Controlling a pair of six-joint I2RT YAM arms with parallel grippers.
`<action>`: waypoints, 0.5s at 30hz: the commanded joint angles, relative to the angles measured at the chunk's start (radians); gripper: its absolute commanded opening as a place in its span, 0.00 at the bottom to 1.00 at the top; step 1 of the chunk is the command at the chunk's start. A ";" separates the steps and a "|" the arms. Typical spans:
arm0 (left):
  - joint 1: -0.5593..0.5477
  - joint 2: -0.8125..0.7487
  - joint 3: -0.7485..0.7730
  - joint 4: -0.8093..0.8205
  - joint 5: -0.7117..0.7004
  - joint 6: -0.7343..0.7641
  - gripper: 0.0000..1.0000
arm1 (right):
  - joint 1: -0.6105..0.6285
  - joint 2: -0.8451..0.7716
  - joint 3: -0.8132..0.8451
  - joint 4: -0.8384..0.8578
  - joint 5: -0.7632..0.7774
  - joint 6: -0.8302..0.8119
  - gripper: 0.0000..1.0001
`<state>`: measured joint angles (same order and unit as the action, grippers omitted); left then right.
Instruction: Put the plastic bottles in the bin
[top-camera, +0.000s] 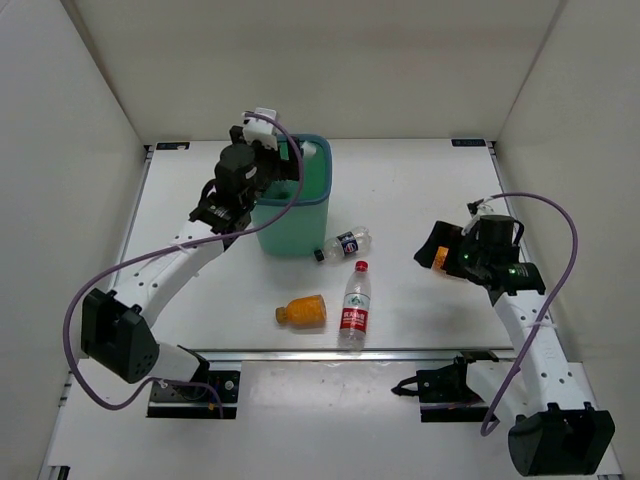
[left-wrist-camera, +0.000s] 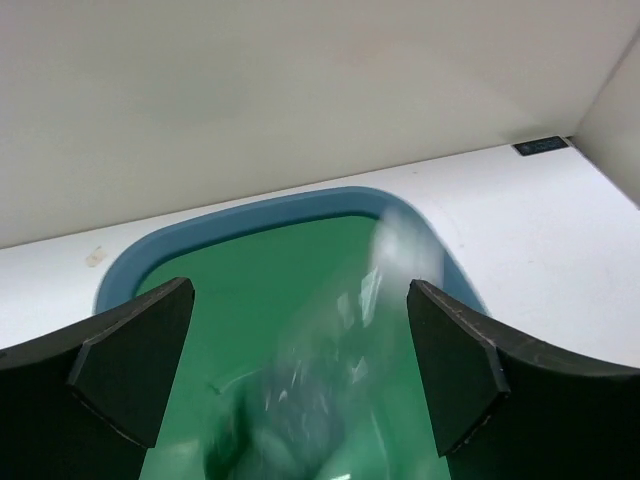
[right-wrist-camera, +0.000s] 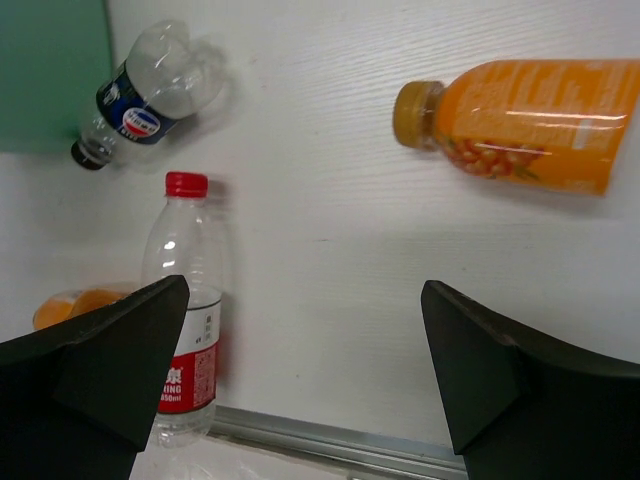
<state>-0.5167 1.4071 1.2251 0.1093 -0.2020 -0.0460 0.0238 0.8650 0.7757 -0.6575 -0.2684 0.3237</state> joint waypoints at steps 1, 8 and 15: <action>-0.031 -0.060 0.088 -0.074 0.027 -0.015 0.99 | -0.009 0.023 0.072 -0.039 0.119 0.043 0.99; -0.034 -0.187 0.099 -0.296 0.061 -0.138 0.98 | 0.013 0.055 0.097 -0.080 0.331 0.083 0.99; -0.040 -0.433 -0.186 -0.515 0.144 -0.316 0.99 | -0.030 0.167 0.122 -0.157 0.444 0.239 1.00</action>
<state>-0.5529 1.0351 1.1313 -0.2218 -0.1066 -0.2695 -0.0357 1.0237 0.8841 -0.7761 0.0635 0.4503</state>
